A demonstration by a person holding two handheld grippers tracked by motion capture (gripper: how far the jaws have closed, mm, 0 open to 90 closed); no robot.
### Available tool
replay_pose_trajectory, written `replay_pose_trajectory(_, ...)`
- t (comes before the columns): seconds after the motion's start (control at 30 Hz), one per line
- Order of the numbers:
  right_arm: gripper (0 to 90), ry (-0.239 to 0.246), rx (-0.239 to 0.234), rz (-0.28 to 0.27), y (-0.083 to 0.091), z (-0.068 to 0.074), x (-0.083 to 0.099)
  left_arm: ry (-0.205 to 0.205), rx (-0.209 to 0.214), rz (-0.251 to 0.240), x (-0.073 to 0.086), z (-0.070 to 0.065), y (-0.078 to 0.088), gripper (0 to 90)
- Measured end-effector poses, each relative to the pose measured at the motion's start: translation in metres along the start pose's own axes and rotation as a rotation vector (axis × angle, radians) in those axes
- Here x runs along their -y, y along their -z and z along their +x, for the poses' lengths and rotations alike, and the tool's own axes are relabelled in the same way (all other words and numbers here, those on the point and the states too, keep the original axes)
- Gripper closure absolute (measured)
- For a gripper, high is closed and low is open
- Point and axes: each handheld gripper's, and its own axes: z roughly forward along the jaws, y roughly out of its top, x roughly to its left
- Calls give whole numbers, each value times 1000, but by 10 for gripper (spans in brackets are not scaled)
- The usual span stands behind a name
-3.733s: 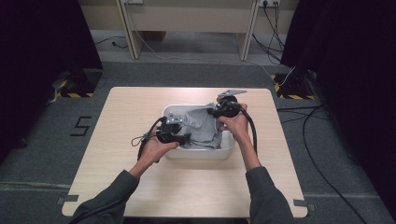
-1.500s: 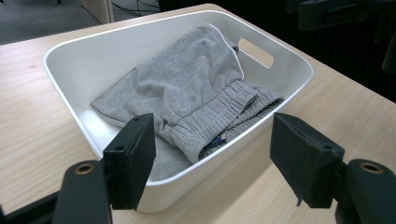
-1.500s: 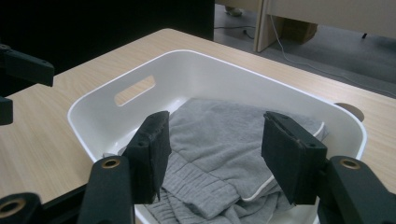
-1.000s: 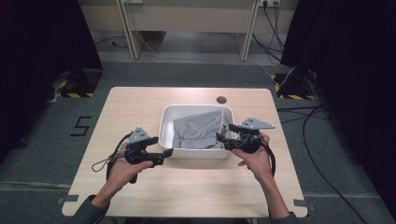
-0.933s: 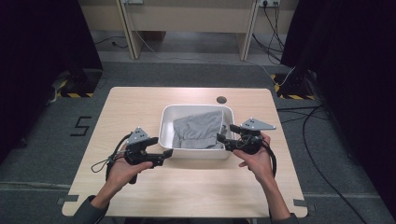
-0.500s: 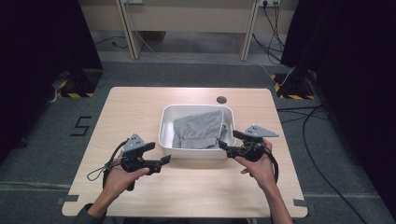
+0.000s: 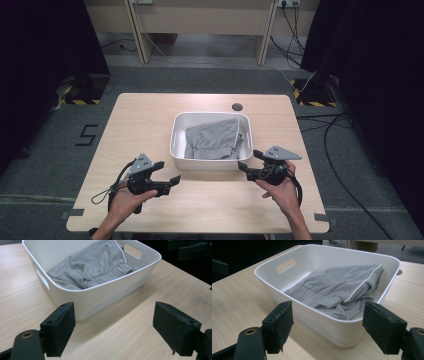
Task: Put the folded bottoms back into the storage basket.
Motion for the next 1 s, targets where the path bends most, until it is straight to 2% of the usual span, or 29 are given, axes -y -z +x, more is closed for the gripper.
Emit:
replay_pose_trajectory(0.17, 251, -15, -4, -5, 3, 3, 12, -4, -7, 2, 9, 1, -4, 180)
replay_pose_trajectory(0.37, 239, -1, 1, 15, 2, 6, 24, -5, -9, 8, 20, 4, -4, 179)
replay_pose_trajectory(0.5, 225, 7, 10, 16, 3, 8, 30, 0, -9, 35, 31, 7, -6, 179)
replay_pose_trajectory(0.8, 187, -6, 4, 44, -4, 14, 49, 1, -23, 102, 54, 13, -9, 179)
replay_pose_trajectory(1.0, 171, -6, 5, 87, -7, 19, 63, -4, -33, 129, 64, 15, -10, 179)
